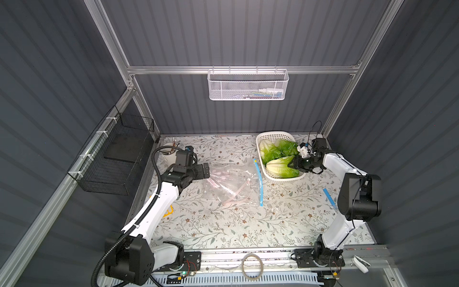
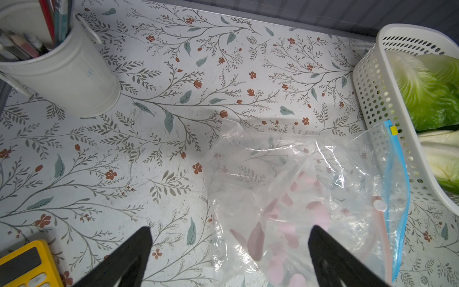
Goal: Open the zip-top bag and take out the chinese cabbages
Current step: Place the Chinese cabbage in the basket.
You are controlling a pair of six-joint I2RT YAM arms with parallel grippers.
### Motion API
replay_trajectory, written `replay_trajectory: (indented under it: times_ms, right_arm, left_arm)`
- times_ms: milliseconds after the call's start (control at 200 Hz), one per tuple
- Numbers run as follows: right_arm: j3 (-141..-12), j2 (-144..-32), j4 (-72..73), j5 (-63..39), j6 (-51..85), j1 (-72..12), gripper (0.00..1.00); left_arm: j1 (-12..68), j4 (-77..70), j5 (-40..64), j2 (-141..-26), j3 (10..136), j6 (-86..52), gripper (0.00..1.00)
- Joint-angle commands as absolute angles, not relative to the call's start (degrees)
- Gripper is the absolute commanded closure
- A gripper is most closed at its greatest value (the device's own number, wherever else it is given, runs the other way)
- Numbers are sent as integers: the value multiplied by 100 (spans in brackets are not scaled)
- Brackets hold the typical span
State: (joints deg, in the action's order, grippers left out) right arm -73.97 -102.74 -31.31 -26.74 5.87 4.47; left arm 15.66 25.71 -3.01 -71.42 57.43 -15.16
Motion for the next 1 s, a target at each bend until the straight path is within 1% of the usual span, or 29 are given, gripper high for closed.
replay_trajectory:
  times_ms: [0,65,110,285,380,410,735,996]
  right_arm:
    - [-7427,-10100,-3120,-2255,619,474,50]
    - [-7406,-10072,-3120,-2178,616,467,46]
    - [-7388,-10051,-3112,-2133,609,468,42]
    - [-7243,-9842,-2973,-2045,602,465,34]
    - [-7200,-9719,-2968,-1986,614,461,31]
    - [-7200,-9676,-2971,-1749,623,466,30]
    - [-7020,-9181,-3063,-1132,610,464,18]
    - [-6744,-8398,-3032,-616,641,466,9]
  left_arm:
    - [1538,2639,-290,-7139,5815,-1424,0]
    - [1538,2640,-290,-7137,5817,-1424,0]
    - [1538,2637,-281,-7137,5815,-1424,0]
    - [1536,2639,-272,-7141,5824,-1424,0]
    - [1538,2641,-264,-7128,5821,-1424,0]
    - [1538,2640,-264,-7121,5820,-1426,0]
    - [1538,2647,-246,-7026,5831,-1423,0]
    - [1538,2622,-253,-6810,5801,-1415,0]
